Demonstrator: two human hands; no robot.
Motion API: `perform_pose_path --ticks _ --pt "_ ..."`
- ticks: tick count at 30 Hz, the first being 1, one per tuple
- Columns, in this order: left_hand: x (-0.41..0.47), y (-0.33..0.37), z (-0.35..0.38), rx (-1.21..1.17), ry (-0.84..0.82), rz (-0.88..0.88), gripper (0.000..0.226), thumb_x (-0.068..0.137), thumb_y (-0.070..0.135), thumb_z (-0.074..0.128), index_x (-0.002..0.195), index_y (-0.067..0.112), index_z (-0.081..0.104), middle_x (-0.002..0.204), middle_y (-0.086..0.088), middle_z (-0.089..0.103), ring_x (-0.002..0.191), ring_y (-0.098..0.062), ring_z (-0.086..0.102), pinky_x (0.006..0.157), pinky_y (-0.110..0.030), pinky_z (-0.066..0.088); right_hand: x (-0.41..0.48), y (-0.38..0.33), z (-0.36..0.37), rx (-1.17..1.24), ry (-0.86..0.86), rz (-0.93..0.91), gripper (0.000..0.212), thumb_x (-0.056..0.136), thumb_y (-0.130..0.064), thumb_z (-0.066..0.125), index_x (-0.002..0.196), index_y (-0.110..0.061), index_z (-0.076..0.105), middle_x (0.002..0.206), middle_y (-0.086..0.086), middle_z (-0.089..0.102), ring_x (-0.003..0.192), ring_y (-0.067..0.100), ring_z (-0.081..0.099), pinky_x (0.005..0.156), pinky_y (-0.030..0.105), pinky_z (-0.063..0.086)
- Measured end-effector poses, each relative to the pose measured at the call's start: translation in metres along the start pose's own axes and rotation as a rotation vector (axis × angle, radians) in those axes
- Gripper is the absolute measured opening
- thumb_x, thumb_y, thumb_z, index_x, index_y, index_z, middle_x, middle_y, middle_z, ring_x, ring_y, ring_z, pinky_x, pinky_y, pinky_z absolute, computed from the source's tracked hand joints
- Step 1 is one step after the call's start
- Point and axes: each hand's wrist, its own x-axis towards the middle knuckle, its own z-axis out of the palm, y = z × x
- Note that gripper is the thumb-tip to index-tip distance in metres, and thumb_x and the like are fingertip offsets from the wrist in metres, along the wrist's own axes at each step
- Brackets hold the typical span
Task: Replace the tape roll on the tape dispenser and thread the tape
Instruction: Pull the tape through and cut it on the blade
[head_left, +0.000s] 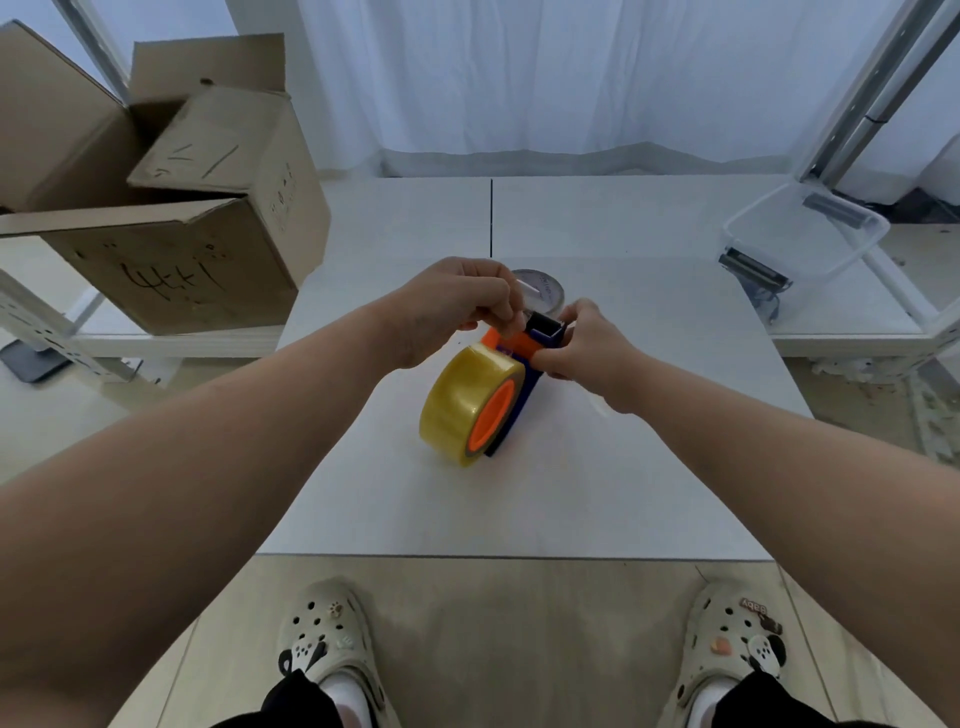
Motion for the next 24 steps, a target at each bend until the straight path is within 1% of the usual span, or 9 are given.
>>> perform_pose_path --ticks 2,5,8,10,13,15,17,20,24 --pt "-0.004 0.001 -0.002 -0.013 -0.019 -0.004 0.017 0.073 0.002 0.047 0.068 0.01 0.06 0.063 0.001 0.066 0.063 -0.012 0.056 0.062 -0.026 0.035 -0.002 -0.001 -0.001 0.093 -0.025 -0.01 0.048 0.077 0.001 0.067 0.108 -0.014 0.034 0.116 0.019 0.052 0.104 0.031 0.06 0.081 0.042 0.058" --pt "-0.005 0.007 -0.003 -0.042 -0.025 -0.019 0.025 0.078 -0.007 0.04 0.068 0.009 0.057 0.06 0.002 0.066 0.06 -0.011 0.054 0.06 -0.023 0.036 -0.004 -0.003 0.0 0.137 -0.028 -0.056 0.049 0.078 0.005 0.064 0.11 -0.015 0.032 0.122 0.024 0.051 0.107 0.035 0.06 0.076 0.039 0.06" --pt "-0.005 0.012 0.001 -0.092 0.047 -0.057 0.025 0.074 -0.01 0.043 0.075 0.014 0.051 0.067 -0.004 0.062 0.061 -0.011 0.052 0.057 -0.021 0.033 -0.005 -0.005 0.001 0.135 -0.033 -0.054 0.051 0.08 0.004 0.062 0.117 -0.014 0.033 0.122 0.021 0.052 0.104 0.031 0.06 0.071 0.033 0.06" --pt "-0.003 0.014 0.005 -0.138 0.133 -0.076 0.029 0.073 -0.012 0.044 0.08 0.016 0.045 0.074 -0.009 0.062 0.065 -0.014 0.051 0.058 -0.023 0.032 -0.004 -0.005 0.002 0.082 -0.016 -0.043 0.05 0.081 0.001 0.063 0.119 -0.015 0.035 0.121 0.019 0.052 0.104 0.031 0.06 0.076 0.038 0.06" --pt "0.001 0.017 0.006 -0.173 0.2 -0.051 0.032 0.074 -0.015 0.037 0.074 0.016 0.039 0.071 -0.003 0.07 0.063 -0.014 0.055 0.057 -0.023 0.032 -0.003 -0.006 0.002 0.039 0.004 -0.027 0.047 0.081 -0.001 0.063 0.116 -0.017 0.037 0.118 0.016 0.053 0.104 0.031 0.06 0.081 0.043 0.058" --pt "0.004 0.019 0.005 -0.138 0.195 -0.023 0.034 0.074 -0.017 0.036 0.066 0.015 0.044 0.072 -0.004 0.069 0.061 -0.012 0.054 0.057 -0.023 0.032 -0.004 -0.007 0.001 0.035 -0.012 -0.035 0.048 0.08 -0.001 0.064 0.116 -0.018 0.036 0.116 0.013 0.053 0.105 0.03 0.059 0.082 0.042 0.058" --pt "0.004 0.02 0.004 -0.059 0.174 0.0 0.035 0.074 -0.016 0.038 0.064 0.012 0.056 0.074 -0.005 0.067 0.062 -0.011 0.051 0.06 -0.023 0.035 -0.005 -0.009 -0.001 0.036 -0.032 -0.048 0.051 0.08 0.0 0.065 0.119 -0.017 0.037 0.114 0.011 0.053 0.106 0.029 0.059 0.084 0.042 0.057" --pt "0.001 0.019 0.004 -0.016 0.134 0.009 0.037 0.076 -0.012 0.041 0.068 0.012 0.069 0.075 -0.004 0.07 0.067 -0.009 0.057 0.069 -0.024 0.041 -0.005 -0.009 -0.002 0.043 -0.048 -0.052 0.052 0.078 0.001 0.067 0.122 -0.012 0.041 0.118 0.014 0.056 0.108 0.029 0.059 0.086 0.042 0.056" --pt "-0.003 0.019 -0.002 -0.047 0.086 -0.004 0.039 0.074 -0.008 0.037 0.078 0.01 0.072 0.085 -0.001 0.073 0.083 -0.012 0.063 0.078 -0.026 0.042 -0.006 -0.007 -0.009 0.098 -0.126 -0.054 0.047 0.078 0.003 0.067 0.121 -0.003 0.052 0.119 0.018 0.061 0.109 0.03 0.061 0.084 0.038 0.057"
